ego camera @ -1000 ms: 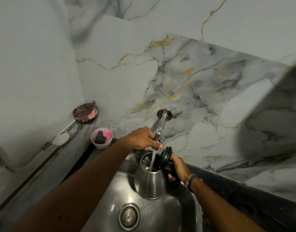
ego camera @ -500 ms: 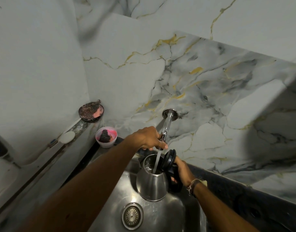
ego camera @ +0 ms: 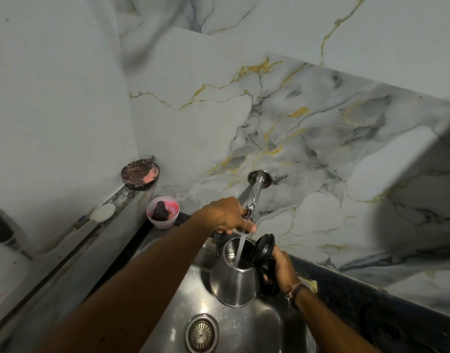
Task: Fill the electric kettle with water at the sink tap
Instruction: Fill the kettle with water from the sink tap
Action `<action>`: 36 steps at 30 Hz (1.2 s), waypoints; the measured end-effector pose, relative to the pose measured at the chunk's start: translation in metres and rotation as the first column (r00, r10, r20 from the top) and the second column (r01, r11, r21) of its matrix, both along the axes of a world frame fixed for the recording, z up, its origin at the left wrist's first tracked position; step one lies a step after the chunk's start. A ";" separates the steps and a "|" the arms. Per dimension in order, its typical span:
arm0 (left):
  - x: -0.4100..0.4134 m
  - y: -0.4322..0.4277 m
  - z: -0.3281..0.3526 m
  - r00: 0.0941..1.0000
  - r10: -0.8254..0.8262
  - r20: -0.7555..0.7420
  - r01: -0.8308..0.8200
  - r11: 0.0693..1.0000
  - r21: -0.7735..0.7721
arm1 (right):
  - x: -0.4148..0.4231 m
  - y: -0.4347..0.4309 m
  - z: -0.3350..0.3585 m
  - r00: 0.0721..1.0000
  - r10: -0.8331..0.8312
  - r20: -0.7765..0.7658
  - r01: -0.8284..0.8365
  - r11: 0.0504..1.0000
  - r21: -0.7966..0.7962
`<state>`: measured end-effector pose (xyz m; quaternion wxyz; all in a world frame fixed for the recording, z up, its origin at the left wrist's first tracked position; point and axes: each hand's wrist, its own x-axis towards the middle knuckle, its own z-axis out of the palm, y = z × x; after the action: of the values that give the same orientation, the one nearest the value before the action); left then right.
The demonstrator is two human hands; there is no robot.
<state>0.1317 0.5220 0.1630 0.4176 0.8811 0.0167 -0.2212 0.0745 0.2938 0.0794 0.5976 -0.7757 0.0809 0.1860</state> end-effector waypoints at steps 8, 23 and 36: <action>0.006 0.001 -0.003 1.000 -0.028 0.002 0.028 0.998 0.049 | 0.002 0.003 -0.001 0.997 -0.041 0.059 0.044 0.998 -0.047; 0.007 0.001 -0.004 0.999 -0.051 0.010 0.050 0.997 0.065 | 0.007 0.004 0.007 0.994 -0.009 0.105 0.018 0.996 -0.088; 0.013 0.002 -0.011 0.998 -0.061 0.024 0.059 0.995 0.081 | 0.013 -0.002 -0.002 0.998 -0.022 0.066 0.028 0.996 -0.085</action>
<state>0.1448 0.5236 0.1515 0.3754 0.9001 -0.0064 -0.2210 0.0872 0.2919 0.0779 0.5684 -0.8051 0.0793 0.1497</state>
